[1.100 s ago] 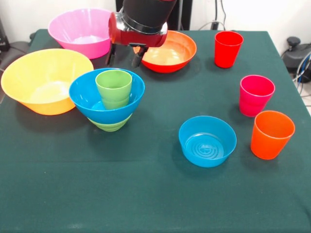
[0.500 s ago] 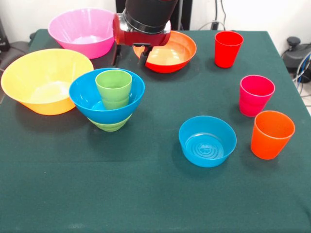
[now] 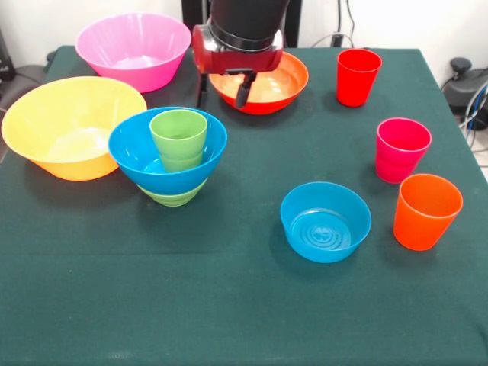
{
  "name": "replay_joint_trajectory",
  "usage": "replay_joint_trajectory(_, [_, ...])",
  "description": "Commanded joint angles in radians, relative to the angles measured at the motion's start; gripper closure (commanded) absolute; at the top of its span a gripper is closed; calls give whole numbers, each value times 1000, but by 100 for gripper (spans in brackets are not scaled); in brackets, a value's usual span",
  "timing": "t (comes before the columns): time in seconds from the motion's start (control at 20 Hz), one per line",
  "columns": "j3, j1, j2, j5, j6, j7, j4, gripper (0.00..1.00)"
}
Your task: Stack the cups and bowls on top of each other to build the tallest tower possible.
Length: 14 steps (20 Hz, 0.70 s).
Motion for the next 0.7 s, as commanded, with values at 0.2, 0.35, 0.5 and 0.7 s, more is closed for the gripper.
replay_joint_trajectory(0.2, [213, -90, 64, 33, -215, -213, 112, 0])
replay_joint_trajectory(0.35, [267, -124, 129, 37, -267, -223, 97, 0])
replay_joint_trajectory(0.5, [309, -145, 182, 28, -308, -234, 73, 0])
replay_joint_trajectory(0.7, [346, -172, 215, -2, -357, -235, 72, 0])
